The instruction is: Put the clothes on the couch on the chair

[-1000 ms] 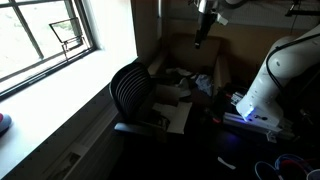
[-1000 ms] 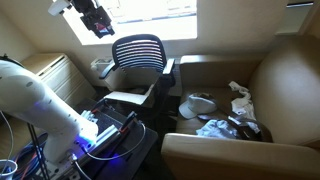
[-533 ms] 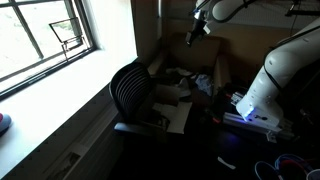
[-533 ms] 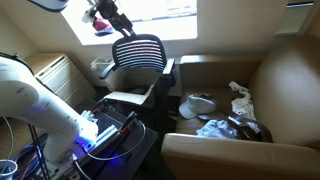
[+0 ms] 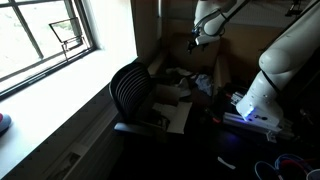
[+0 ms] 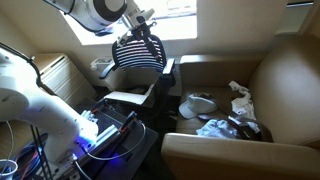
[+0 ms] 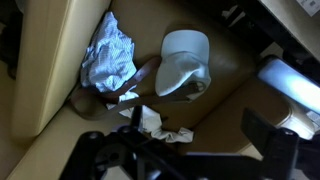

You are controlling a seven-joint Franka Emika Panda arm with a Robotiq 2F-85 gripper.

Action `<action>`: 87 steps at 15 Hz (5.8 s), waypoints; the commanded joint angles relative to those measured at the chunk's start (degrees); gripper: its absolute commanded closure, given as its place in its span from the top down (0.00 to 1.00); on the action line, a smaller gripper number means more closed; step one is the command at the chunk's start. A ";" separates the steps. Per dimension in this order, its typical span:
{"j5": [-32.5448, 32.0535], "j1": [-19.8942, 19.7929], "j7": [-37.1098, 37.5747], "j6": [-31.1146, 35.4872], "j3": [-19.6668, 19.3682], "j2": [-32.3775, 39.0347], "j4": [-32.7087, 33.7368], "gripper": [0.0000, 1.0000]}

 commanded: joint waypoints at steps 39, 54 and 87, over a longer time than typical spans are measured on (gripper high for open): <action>33.80 13.58 20.24 -6.90 -17.98 79.24 67.95 1.00; 33.95 13.70 33.19 -0.89 -23.03 88.88 77.46 1.00; 42.43 8.69 17.23 -0.84 -7.29 66.57 70.40 0.01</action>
